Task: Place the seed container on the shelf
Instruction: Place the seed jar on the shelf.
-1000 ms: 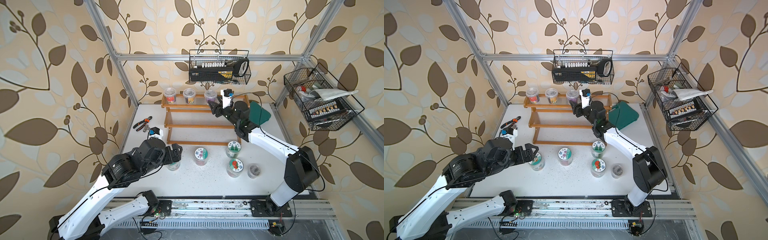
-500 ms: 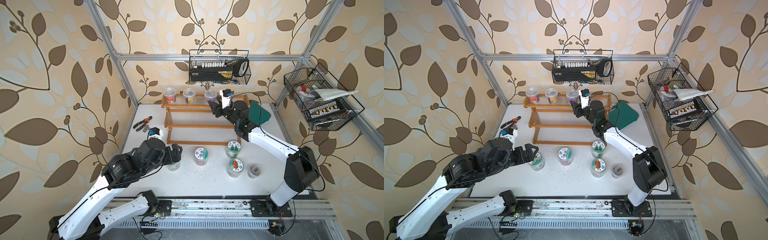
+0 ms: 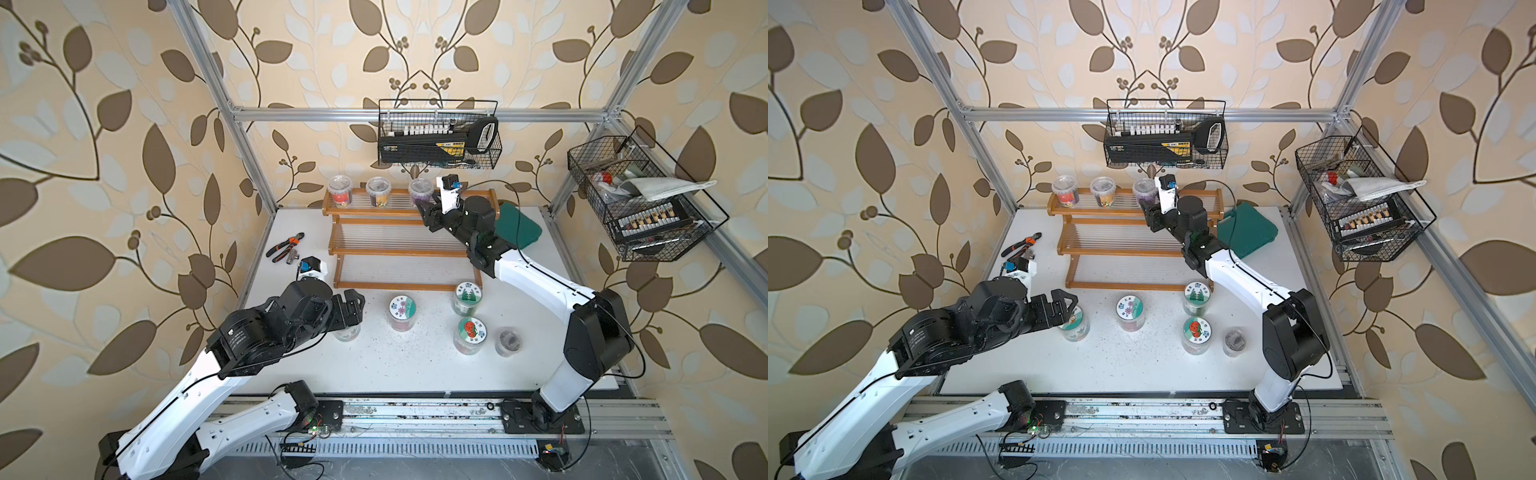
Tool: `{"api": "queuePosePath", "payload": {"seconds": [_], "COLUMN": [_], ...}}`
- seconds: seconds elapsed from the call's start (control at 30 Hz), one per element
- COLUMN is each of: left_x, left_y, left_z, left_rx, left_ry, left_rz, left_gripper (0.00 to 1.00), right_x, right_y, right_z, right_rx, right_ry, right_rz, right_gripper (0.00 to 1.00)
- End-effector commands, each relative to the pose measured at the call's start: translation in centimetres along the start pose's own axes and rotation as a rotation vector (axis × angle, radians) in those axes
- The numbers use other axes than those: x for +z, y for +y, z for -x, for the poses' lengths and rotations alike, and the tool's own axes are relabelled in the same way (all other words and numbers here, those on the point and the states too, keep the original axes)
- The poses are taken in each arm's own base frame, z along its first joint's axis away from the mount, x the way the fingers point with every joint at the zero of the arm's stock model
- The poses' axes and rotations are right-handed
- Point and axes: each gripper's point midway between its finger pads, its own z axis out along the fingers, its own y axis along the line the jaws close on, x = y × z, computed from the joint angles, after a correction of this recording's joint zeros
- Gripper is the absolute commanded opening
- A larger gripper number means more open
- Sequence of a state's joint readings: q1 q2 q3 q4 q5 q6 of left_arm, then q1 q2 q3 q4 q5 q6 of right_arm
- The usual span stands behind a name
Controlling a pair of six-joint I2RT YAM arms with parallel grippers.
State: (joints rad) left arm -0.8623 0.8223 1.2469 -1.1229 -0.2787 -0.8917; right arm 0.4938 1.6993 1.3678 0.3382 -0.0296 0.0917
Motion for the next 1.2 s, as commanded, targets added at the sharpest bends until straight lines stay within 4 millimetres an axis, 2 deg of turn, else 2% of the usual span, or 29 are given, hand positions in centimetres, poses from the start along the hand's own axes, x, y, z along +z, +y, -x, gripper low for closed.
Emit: {"api": "queuePosePath", "payload": {"seconds": [0.0, 0.07, 0.3, 0.47, 0.63, 0.77, 0.83, 0.93, 1.17], "left_x": [-0.1, -0.1, 0.0, 0.1, 0.3, 0.9, 1.3, 2.1, 4.7], "left_y": [0.0, 0.0, -0.2, -0.6, -1.4, -2.6, -3.2, -4.3, -8.3], "left_z": [0.4, 0.4, 0.5, 0.6, 0.7, 0.4, 0.2, -0.2, -1.3], "left_rx": [-0.020, -0.020, -0.005, 0.012, 0.033, 0.075, 0.098, 0.119, 0.128], "left_ry": [-0.020, -0.020, -0.023, -0.017, -0.008, 0.026, 0.051, 0.090, 0.202], "left_rz": [-0.010, -0.010, -0.014, -0.018, -0.045, -0.077, -0.087, -0.112, -0.222], "left_gripper": [0.98, 0.98, 0.98, 0.98, 0.98, 0.98, 0.98, 0.98, 0.98], "right_x": [0.5, 0.2, -2.5, -5.7, -9.3, -11.9, -13.0, -14.9, -20.2], "right_y": [-0.4, -0.3, 0.2, 0.6, 0.6, 0.4, 0.8, 0.3, -1.2], "right_z": [-1.0, -0.8, 0.6, 1.8, 1.8, 0.4, -0.8, -2.9, -6.1], "right_rx": [0.006, 0.009, 0.015, 0.026, 0.054, 0.131, 0.173, 0.239, 0.300], "right_ry": [0.037, 0.035, 0.042, 0.044, 0.108, 0.185, 0.238, 0.326, 0.484], "right_rz": [-0.010, -0.004, 0.011, 0.028, 0.010, -0.007, 0.012, -0.032, -0.160], "right_gripper": [0.56, 0.57, 0.73, 0.77, 0.81, 0.86, 0.87, 0.90, 0.99]}}
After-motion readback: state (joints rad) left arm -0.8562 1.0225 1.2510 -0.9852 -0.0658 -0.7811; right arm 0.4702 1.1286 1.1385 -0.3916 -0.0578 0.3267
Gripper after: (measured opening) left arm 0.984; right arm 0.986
